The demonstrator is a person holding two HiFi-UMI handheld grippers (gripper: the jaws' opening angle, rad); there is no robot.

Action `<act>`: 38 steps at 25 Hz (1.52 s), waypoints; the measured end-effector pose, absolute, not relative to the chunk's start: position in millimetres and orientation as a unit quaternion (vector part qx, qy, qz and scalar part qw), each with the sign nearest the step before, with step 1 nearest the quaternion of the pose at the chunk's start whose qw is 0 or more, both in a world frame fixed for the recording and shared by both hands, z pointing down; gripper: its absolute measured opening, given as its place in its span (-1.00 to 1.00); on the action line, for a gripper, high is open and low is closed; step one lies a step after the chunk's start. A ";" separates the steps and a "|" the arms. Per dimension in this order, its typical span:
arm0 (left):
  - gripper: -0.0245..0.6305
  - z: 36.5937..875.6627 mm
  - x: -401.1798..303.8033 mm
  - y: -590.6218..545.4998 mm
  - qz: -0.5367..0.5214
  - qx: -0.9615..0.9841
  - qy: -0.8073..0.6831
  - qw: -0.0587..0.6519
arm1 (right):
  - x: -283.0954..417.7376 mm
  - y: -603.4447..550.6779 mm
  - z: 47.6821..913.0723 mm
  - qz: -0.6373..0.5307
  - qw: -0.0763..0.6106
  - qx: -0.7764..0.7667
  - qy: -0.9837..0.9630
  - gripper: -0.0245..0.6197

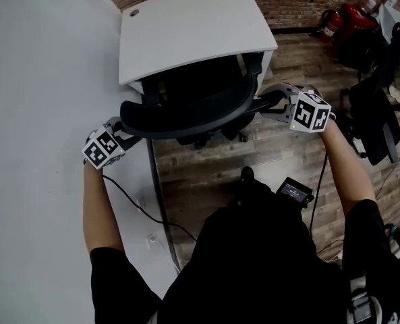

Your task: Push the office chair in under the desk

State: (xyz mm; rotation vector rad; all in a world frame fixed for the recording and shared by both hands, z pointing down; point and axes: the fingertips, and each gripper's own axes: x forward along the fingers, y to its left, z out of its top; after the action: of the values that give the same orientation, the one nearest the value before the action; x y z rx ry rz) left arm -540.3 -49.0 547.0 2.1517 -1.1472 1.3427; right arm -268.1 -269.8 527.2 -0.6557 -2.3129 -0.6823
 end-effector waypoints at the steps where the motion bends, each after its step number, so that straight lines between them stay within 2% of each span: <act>1: -0.36 546.6 -544.6 -52.3 0.476 0.758 -0.407 0.182 | -273.0 -275.1 526.6 -0.260 0.315 -0.252 -0.877 -0.39; 21: -0.33 541.0 -594.3 -116.3 0.480 0.745 -0.420 0.193 | -317.5 -333.1 520.1 -0.257 0.289 -0.276 -0.880 -0.42; 28: -0.33 548.6 -641.2 -166.9 0.471 0.761 -0.413 0.169 | -360.4 -376.7 526.6 -0.247 0.307 -0.264 -0.881 -0.43; 38: -0.33 545.4 -653.8 -183.4 0.472 0.755 -0.423 0.166 | -374.9 -394.4 528.2 -0.240 0.309 -0.246 -0.887 -0.39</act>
State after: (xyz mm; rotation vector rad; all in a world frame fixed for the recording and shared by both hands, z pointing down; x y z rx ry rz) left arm -653.8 -183.4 545.4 2.1496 -1.2055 1.3450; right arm -374.9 -394.4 528.2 -0.6512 -2.3429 -0.6337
